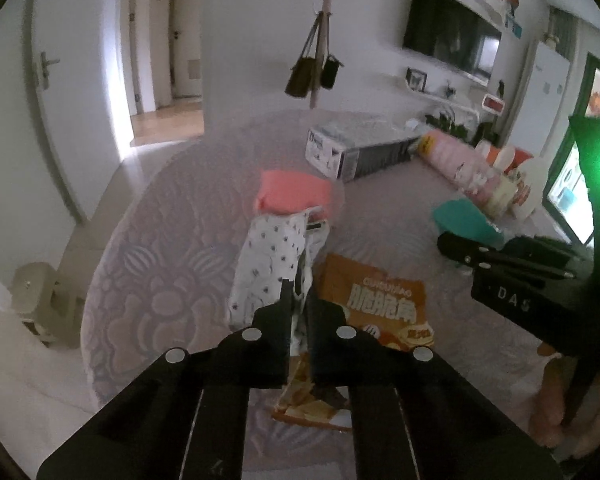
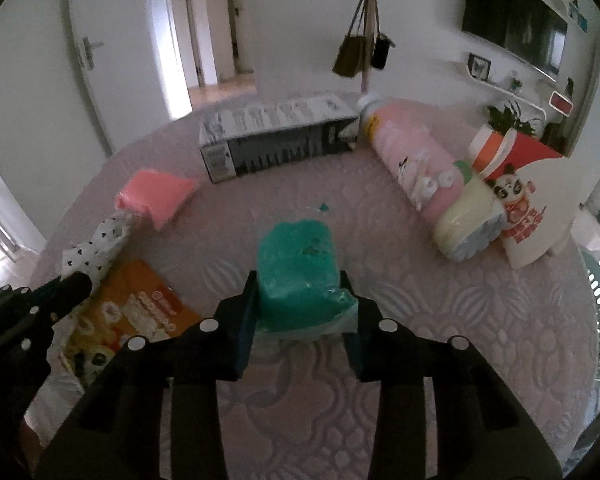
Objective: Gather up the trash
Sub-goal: 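Grasp the white dotted packet with the left tool while the right tool grasps the green packet, then carry the dotted and green packets to the basket and release both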
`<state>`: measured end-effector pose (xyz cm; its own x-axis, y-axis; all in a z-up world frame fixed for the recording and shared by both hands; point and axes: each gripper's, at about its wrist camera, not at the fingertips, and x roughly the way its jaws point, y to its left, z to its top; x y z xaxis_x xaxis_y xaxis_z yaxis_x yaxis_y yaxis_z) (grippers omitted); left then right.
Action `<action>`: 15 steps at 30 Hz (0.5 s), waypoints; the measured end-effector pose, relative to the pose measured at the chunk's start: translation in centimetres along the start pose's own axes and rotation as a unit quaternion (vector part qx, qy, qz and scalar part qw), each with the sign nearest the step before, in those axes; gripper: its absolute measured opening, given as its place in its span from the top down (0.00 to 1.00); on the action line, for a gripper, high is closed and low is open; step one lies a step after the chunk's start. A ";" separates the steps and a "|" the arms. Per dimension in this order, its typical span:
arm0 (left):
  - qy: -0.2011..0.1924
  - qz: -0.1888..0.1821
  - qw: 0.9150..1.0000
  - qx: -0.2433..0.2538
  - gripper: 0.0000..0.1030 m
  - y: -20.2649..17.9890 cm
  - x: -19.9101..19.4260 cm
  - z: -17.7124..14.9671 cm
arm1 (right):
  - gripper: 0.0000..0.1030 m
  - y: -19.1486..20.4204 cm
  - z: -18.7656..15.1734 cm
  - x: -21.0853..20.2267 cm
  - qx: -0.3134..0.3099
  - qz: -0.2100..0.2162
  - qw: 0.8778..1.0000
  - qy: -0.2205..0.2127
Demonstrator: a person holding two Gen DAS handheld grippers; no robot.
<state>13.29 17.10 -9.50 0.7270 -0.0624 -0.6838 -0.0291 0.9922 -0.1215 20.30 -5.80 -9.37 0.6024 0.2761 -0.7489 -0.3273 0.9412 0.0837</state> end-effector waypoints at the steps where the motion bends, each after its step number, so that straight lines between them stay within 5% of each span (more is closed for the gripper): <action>1: -0.006 -0.012 1.000 -0.008 0.97 0.2 -0.5 0.1 | 0.67 -0.2 0.0 -0.4 0.002 0.005 1.000 -0.008; 15: -0.097 -0.097 0.991 -0.005 0.98 -2.7 -7.3 2.5 | 0.67 -4.0 -0.9 -6.2 0.051 0.053 0.991 -0.109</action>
<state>9.77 15.18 -2.39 0.8378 -0.2288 -0.4957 0.1185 0.9625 -0.2440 17.21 -11.40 -5.70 0.7151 0.4005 -0.5730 -0.3289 0.9160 0.2297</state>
